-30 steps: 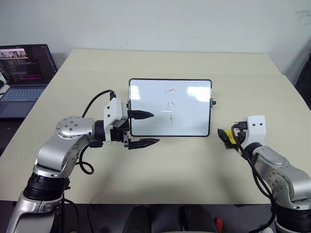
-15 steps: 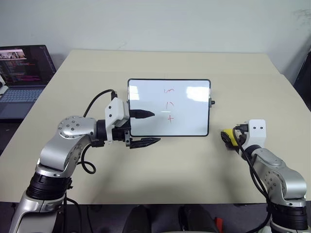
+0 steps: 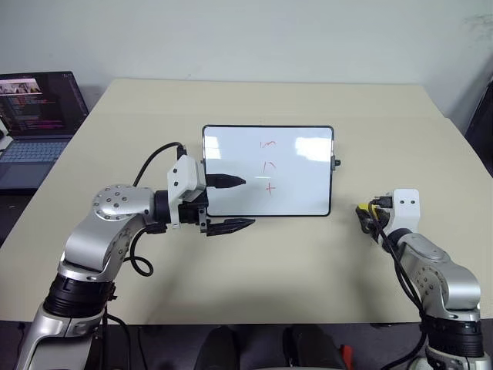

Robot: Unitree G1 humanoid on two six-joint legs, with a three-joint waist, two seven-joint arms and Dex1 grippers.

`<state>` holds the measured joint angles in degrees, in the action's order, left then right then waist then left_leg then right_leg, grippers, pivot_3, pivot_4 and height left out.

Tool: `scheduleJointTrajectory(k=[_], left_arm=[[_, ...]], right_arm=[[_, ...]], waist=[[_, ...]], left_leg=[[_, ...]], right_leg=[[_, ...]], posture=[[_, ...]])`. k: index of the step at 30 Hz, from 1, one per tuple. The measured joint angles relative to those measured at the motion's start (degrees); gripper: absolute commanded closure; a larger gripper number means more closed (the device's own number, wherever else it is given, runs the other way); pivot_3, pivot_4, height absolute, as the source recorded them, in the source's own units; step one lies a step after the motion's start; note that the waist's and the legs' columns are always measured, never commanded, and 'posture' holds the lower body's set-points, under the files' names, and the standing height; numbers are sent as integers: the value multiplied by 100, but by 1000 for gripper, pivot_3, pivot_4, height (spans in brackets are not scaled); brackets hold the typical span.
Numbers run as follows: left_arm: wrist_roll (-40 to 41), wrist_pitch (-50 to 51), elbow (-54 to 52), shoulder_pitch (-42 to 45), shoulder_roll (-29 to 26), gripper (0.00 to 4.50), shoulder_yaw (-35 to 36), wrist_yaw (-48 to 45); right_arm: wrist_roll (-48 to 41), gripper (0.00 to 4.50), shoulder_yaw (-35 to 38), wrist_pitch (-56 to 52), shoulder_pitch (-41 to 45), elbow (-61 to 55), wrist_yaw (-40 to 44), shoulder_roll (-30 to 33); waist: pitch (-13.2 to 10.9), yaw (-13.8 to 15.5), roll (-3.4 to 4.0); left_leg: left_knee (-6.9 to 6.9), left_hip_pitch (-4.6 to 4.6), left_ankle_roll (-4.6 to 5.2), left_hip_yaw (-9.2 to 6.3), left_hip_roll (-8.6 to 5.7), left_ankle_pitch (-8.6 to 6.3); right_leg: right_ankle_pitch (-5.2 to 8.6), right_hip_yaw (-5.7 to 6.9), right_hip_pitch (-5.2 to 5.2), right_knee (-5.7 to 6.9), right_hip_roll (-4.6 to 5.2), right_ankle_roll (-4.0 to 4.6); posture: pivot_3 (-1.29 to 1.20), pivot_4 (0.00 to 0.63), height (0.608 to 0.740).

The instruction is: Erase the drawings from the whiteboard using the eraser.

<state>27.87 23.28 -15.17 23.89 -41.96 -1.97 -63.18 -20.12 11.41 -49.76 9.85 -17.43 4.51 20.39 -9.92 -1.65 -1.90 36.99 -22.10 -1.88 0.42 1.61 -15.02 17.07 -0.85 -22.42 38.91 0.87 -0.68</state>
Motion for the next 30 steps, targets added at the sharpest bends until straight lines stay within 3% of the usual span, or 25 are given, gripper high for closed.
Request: scheduleJointTrajectory(k=[5, 15, 19, 23, 30], left_arm=[[17, 57, -35, -144, -39, 0, 34, 70], [133, 640, -616, -1120, -212, 0, 871, 803], [17, 812, -739, -1359, -394, 0, 989, 1127], [12, 885, -755, -1338, -425, 0, 1093, 1264], [4, 879, -703, -1296, -574, 0, 1308, 1296]], right_arm=[[98, 3303, -6, 59, 11, 31, 56, -28], [95, 3304, -126, 167, 75, -518, 620, 411], [25, 3305, -446, -58, 1165, -876, 905, 608], [-115, 3305, -819, -72, 2245, -711, 905, -71], [358, 3305, -1779, 291, 2924, 532, 905, -715]], waist=[[0, -6, 0], [-1, -8, 1], [-12, -79, 14], [-4, -43, 1], [-8, -5, 4]], left_leg=[[0, 1, 0, 0, 1, 0], [2, 2, 0, -2, 3, 0], [0, 16, 1, 3, 5, 0], [-3, 19, 1, -20, 17, 0], [7, -42, 0, -4, -7, 0]], right_leg=[[0, -1, 0, 1, 0, 0], [0, 1, 1, 4, 3, 1], [-1, -6, 1, 11, 1, 1], [1, 15, 8, 10, -12, 5], [0, 7, -39, 7, 20, 8]], posture=[[0, 150, 740], [0, 150, 740], [0, 150, 740], [0, 150, 740], [0, 150, 740]])
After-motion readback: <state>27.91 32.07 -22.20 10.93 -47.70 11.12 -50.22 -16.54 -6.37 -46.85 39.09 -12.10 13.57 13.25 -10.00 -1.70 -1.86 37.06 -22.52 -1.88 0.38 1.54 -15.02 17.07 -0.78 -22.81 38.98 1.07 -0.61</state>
